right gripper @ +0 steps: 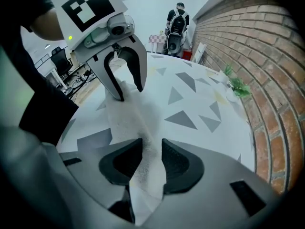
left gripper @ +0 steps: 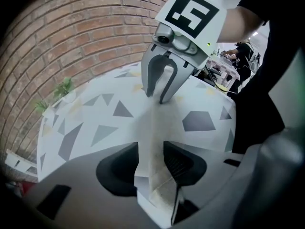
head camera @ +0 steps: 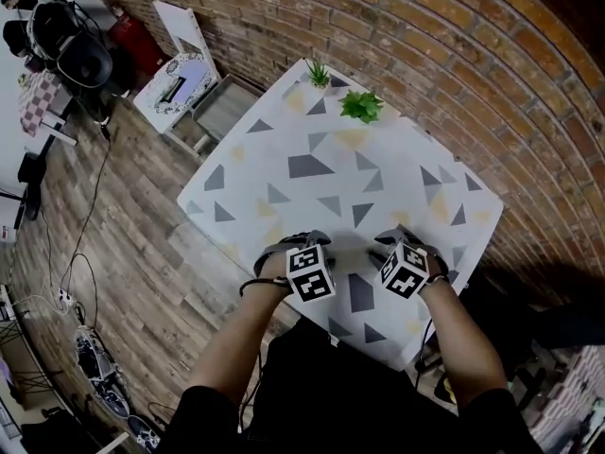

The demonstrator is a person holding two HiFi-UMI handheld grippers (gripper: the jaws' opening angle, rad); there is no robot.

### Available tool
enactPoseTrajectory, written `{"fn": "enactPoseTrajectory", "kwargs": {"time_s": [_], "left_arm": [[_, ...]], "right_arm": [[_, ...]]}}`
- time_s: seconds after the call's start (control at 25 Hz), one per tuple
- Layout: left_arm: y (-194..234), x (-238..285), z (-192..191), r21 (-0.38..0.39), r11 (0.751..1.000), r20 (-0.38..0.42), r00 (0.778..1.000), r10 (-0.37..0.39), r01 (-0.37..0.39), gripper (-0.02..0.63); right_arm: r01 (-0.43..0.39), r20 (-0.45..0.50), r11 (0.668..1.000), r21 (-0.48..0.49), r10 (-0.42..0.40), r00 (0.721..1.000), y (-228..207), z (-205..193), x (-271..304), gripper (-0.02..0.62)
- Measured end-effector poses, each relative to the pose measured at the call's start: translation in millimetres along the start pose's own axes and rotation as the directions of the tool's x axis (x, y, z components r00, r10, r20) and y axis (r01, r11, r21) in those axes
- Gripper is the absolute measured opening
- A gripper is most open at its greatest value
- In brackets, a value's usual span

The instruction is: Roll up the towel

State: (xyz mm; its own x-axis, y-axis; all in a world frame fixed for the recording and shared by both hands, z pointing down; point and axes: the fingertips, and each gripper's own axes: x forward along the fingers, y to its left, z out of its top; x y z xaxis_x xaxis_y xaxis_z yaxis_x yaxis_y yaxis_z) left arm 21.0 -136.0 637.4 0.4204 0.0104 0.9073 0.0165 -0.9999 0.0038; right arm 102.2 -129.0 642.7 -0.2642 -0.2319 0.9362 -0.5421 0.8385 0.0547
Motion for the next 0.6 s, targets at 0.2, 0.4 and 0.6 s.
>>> {"fn": "enactPoseTrajectory", "kwargs": {"time_s": [0.2, 0.4, 0.6], "left_arm": [[16.1, 0.1, -3.5, -0.013, 0.998, -0.004, 0.999, 0.054, -0.054, 0.179], [14.5, -17.2, 0.1, -0.094, 0.986, 0.022, 0.989, 0.143, -0.140, 0.178], [8.9, -62.3, 13.1, -0.249, 0.916, 0.074, 0.937, 0.340, -0.313, 0.170]], "right_arm": [[0.069, 0.033, 0.997, 0.035, -0.070, 0.997, -13.9, 7.4, -1.7, 0.143], [0.100, 0.125, 0.992, 0.075, -0.109, 0.986, -12.4, 9.1, -30.5, 0.132], [0.138, 0.269, 0.984, 0.113, -0.164, 0.949, -1.8, 4.7, -81.6, 0.100]]}}
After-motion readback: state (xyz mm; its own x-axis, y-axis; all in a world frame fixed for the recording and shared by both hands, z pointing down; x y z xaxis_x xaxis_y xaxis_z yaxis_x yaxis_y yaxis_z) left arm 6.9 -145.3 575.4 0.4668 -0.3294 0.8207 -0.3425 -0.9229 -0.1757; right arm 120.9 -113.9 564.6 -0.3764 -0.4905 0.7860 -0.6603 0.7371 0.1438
